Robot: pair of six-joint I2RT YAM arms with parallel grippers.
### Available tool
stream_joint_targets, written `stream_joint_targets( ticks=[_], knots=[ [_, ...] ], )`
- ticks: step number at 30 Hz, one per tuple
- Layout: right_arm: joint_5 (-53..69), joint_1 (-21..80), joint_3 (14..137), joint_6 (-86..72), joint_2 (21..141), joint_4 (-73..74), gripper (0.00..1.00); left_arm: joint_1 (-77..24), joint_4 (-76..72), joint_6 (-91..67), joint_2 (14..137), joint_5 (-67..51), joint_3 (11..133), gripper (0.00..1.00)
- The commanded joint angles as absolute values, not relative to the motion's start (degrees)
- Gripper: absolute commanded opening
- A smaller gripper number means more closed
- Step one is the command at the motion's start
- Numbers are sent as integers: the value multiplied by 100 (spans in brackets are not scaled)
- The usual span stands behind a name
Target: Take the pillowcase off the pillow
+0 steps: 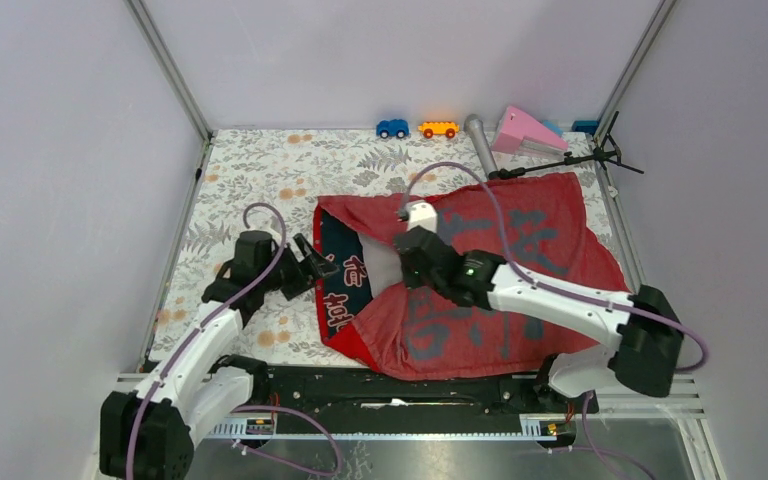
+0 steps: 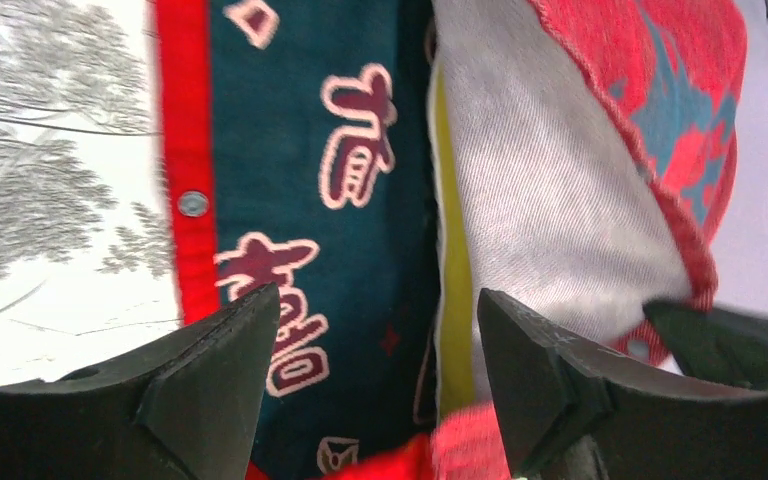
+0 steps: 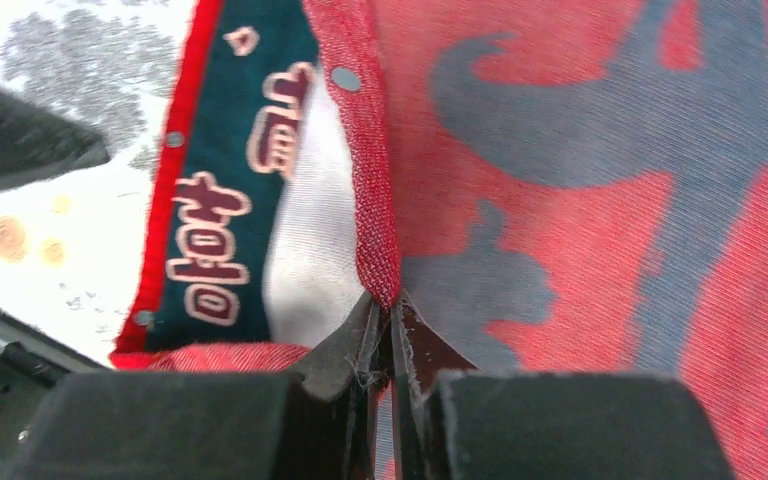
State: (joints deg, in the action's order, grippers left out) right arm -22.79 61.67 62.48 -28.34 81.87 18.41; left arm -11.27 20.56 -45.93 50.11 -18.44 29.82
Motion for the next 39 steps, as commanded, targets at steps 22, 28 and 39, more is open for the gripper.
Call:
stream_joint_targets(
  ticks=[22,28,39],
  knots=[
    [-2048,5212,5471,-2638,6526,2116,0,-3092,50,-5226,6817,-2169,3252,66],
    [-1803,5212,5493,-2483,6503,2118,0,-3102,-804,-5602,7081,-2283,3067,69],
    [-1002,5217,5643,-2312,6861,2308,16,-3289,-1567,-5867,7928,-2435,3263,49]
  ],
)
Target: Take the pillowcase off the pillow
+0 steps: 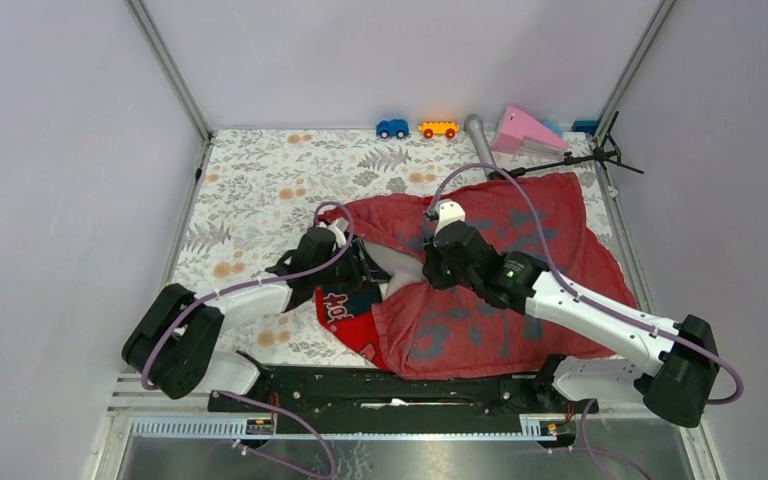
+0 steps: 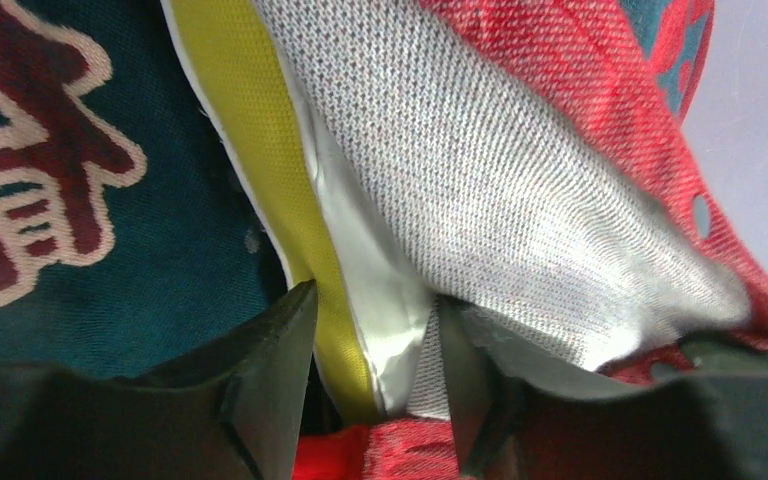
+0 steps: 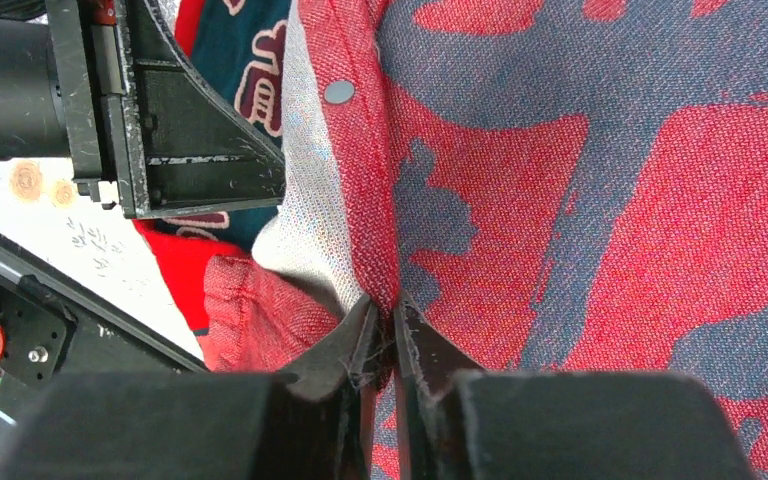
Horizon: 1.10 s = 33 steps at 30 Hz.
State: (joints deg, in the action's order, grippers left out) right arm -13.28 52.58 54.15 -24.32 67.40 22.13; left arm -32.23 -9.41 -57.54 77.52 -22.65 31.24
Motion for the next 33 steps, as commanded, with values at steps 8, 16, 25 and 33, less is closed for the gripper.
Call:
stream_joint_targets(
  ticks=[8,16,25,33],
  knots=[
    [-479,5212,5502,-2353,7164,2052,99,-3300,-1258,-5587,7849,-2213,3398,4],
    [-371,5210,5853,-2303,7738,1944,100,-3310,-987,-5466,7648,-2101,3451,0],
    [-1151,5212,5977,-2360,8133,1945,32,-3285,-164,-5117,7180,-1648,3641,0],
    [-2009,4096,5406,-2545,7249,2205,0,-2103,824,-4904,6357,-1658,3413,0]
  ],
)
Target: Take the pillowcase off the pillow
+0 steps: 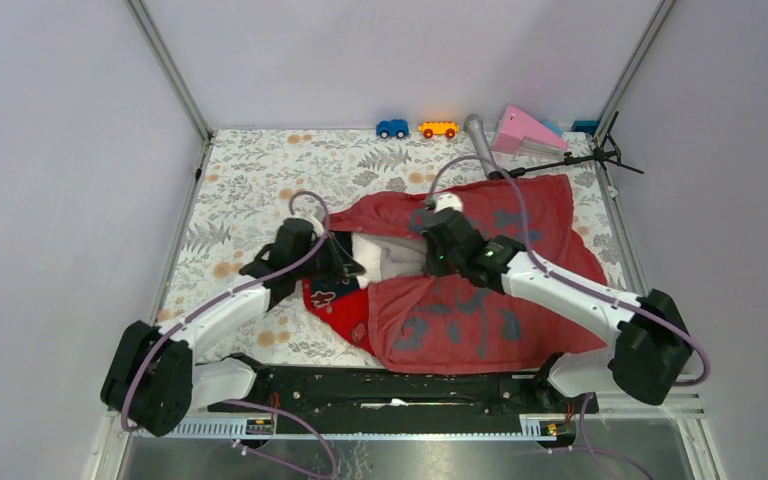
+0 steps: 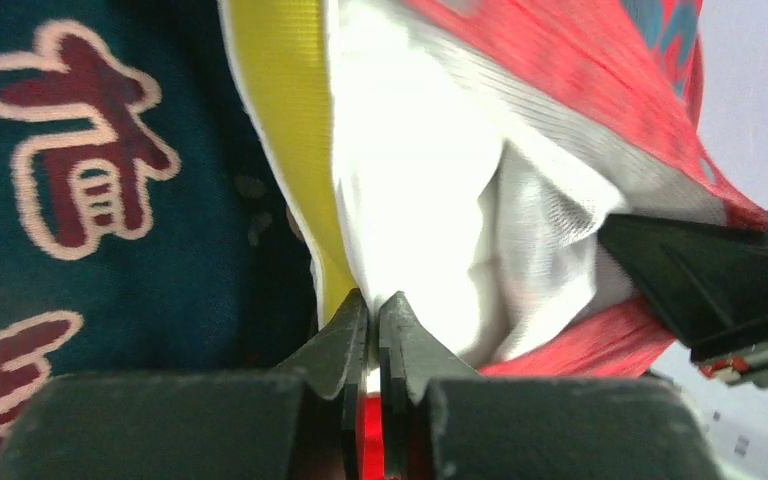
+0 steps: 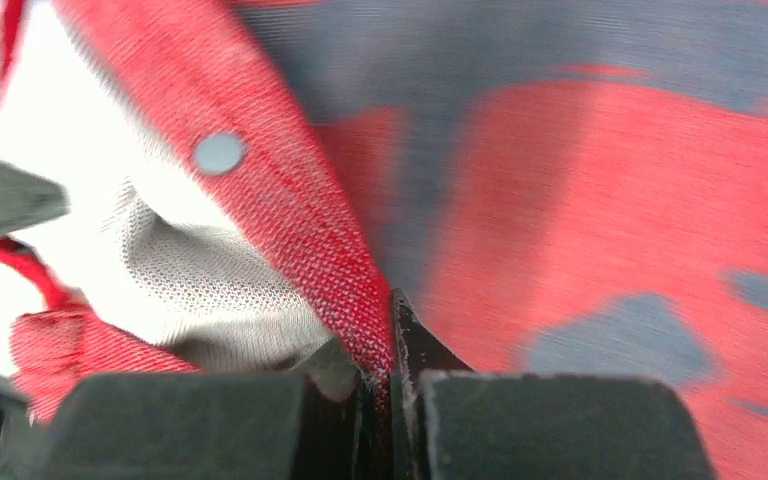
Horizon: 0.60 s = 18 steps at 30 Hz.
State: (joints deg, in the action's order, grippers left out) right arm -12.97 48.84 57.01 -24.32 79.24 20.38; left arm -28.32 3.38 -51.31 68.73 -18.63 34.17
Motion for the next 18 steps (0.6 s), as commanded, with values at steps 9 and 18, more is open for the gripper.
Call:
stream_joint_targets(
  ticks=[9,18],
  knots=[
    [-1297,3228,4984,-2355,6492,2076,9,-1301,776,-4927,5786,-2145,2914,0],
    [-276,4457,6081,-2107,7232,2467,89,-1642,579,-4878,5702,-2334,3302,0]
  ],
)
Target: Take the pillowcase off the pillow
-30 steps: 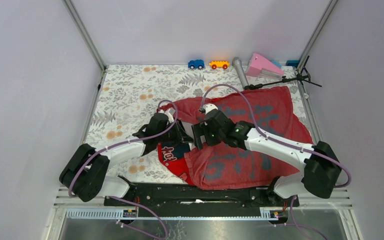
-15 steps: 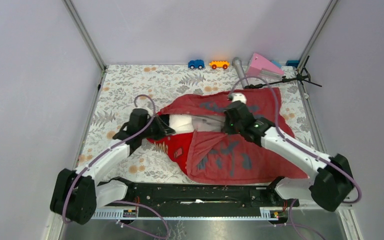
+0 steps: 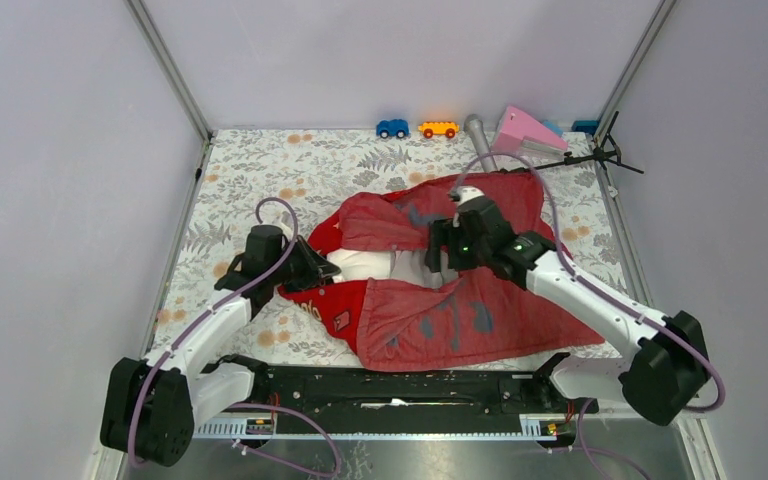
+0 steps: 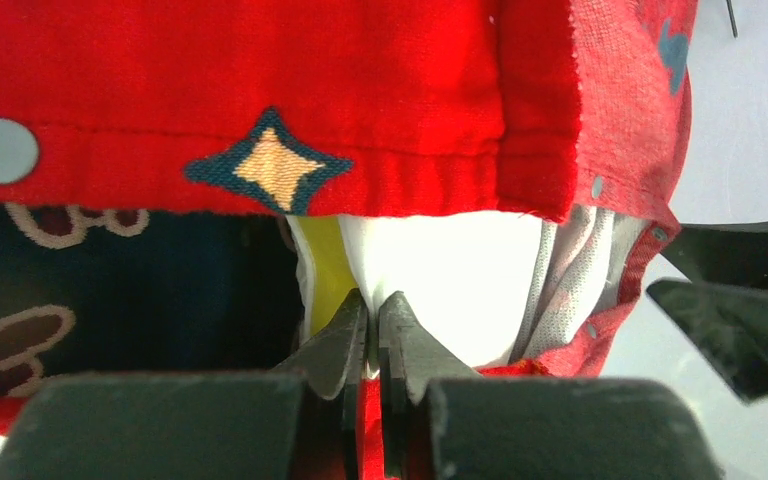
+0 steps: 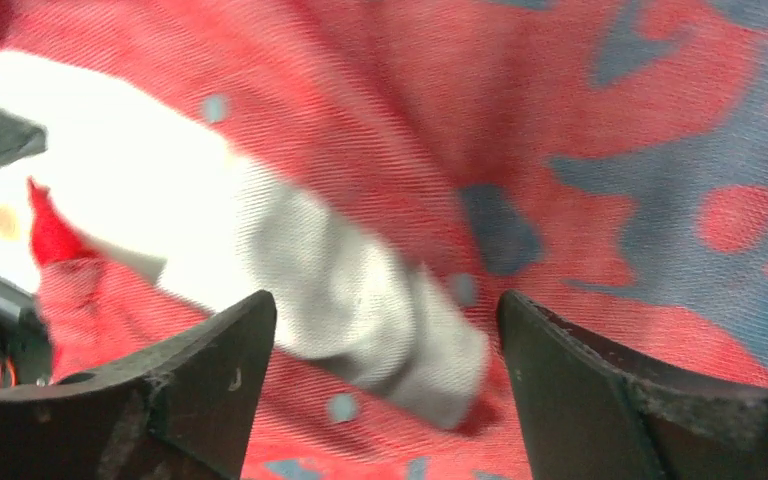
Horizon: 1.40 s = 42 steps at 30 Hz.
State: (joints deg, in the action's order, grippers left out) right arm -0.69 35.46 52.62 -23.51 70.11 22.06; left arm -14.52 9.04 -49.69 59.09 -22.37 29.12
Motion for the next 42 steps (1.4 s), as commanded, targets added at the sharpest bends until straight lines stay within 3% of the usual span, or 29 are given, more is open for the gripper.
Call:
stream_joint_targets(
  ticks=[1,3,8,19,26,37,39,42],
  knots=[
    [-518,4724,6291,-2089,7375,2609,92,-1718,579,-4878,5709,-2297,3376,0],
    [-836,5086,6608,-2085,7514,2803,97,-1803,609,-4886,5740,-2254,3560,0],
    [-1667,5811,7388,-1725,7861,3143,96,-1811,938,-4773,5904,-2097,4263,0],
    [-102,5836,8149,-1557,9020,2535,84,-1824,1034,-4856,6199,-2313,5086,0],
    [2315,6017,7477,-1744,8860,2077,71,-1819,1104,-4853,6586,-2261,5422,0],
    [2610,6846,6016,-1845,8289,2554,74,-1618,1946,-4583,7629,-1829,7140,0],
    [2324,6839,5679,-1884,8129,2644,78,-1499,2042,-4571,7655,-1815,7290,0],
    [1514,6554,5440,-1925,8112,3124,75,-1355,2123,-4564,7598,-1871,7333,0]
  ],
)
